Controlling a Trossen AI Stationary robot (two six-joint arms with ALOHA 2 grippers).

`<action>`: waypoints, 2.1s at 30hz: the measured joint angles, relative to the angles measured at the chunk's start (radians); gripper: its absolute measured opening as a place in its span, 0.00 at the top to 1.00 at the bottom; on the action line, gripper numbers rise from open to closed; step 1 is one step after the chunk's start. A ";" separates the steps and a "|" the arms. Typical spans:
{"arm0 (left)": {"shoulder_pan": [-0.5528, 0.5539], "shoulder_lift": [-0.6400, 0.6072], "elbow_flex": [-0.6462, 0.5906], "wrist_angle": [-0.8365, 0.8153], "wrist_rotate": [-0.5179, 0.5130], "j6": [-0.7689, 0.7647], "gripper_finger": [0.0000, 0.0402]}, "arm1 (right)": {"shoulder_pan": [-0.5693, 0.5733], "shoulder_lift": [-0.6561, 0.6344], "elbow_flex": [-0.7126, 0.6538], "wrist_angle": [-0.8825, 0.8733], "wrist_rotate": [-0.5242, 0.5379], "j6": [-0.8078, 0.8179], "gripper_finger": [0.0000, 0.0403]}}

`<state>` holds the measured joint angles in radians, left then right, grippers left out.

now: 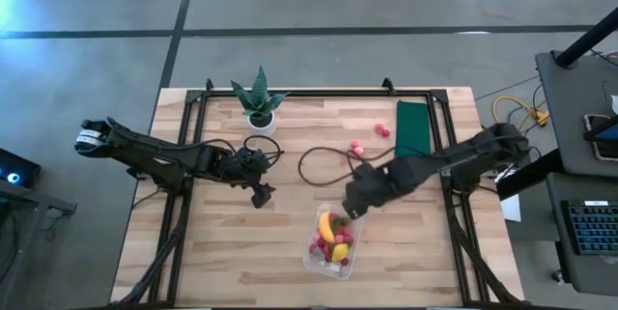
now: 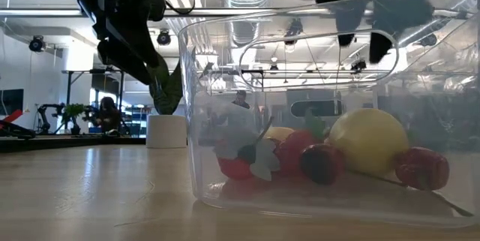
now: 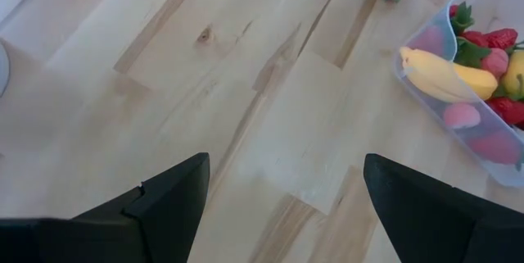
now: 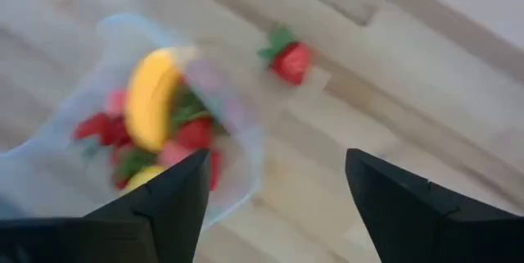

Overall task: Pick and placing Produce into tupperware
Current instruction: Put the strawberry into the transparent bin

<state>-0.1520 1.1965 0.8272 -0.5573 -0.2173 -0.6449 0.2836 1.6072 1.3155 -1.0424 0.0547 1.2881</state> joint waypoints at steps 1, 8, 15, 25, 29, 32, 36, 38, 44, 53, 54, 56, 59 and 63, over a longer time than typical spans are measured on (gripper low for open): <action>0.000 0.000 0.000 0.000 0.000 0.004 0.23 | -0.017 0.011 -0.002 0.000 -0.006 -0.015 0.32; 0.000 0.000 0.000 0.000 0.000 0.030 0.23 | -0.092 0.112 -0.004 0.006 -0.011 -0.148 0.32; 0.000 0.000 0.000 -0.001 0.000 0.050 0.23 | -0.109 0.213 -0.005 0.021 -0.092 -0.271 0.34; 0.000 0.000 -0.001 -0.001 0.000 0.051 0.23 | -0.119 0.256 -0.008 0.119 -0.109 -0.326 0.34; 0.000 0.000 -0.002 -0.002 0.000 0.051 0.23 | -0.123 0.262 -0.018 0.132 -0.106 -0.349 0.35; 0.000 0.000 -0.003 -0.001 0.000 0.051 0.23 | -0.129 0.262 -0.024 0.162 -0.099 -0.372 0.36; 0.000 0.000 -0.003 -0.001 0.000 0.051 0.23 | -0.150 0.262 -0.035 0.169 -0.129 -0.425 0.36; 0.000 0.000 -0.003 -0.001 0.000 0.051 0.23 | -0.163 0.262 -0.043 0.176 -0.161 -0.471 0.36; 0.000 0.000 -0.003 -0.001 0.000 0.051 0.23 | -0.198 0.262 -0.085 0.197 -0.210 -0.489 0.36; 0.000 0.000 -0.003 -0.001 0.000 0.050 0.23 | -0.197 0.262 -0.106 0.260 -0.210 -0.544 0.36; 0.000 0.000 -0.003 -0.001 0.000 0.050 0.23 | -0.197 0.262 -0.108 0.261 -0.210 -0.552 0.36; 0.000 0.000 -0.003 -0.001 0.000 0.050 0.23 | -0.198 0.262 -0.112 0.261 -0.209 -0.558 0.36; 0.000 0.000 -0.003 -0.001 0.000 0.051 0.23 | -0.197 0.262 -0.124 0.263 -0.210 -0.567 0.38; 0.000 0.000 -0.003 -0.001 0.000 0.050 0.23 | -0.197 0.262 -0.151 0.263 -0.218 -0.568 0.43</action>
<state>-0.1520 1.1965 0.8242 -0.5587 -0.2169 -0.5945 0.0862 1.8690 1.1646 -0.7795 -0.1637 0.7204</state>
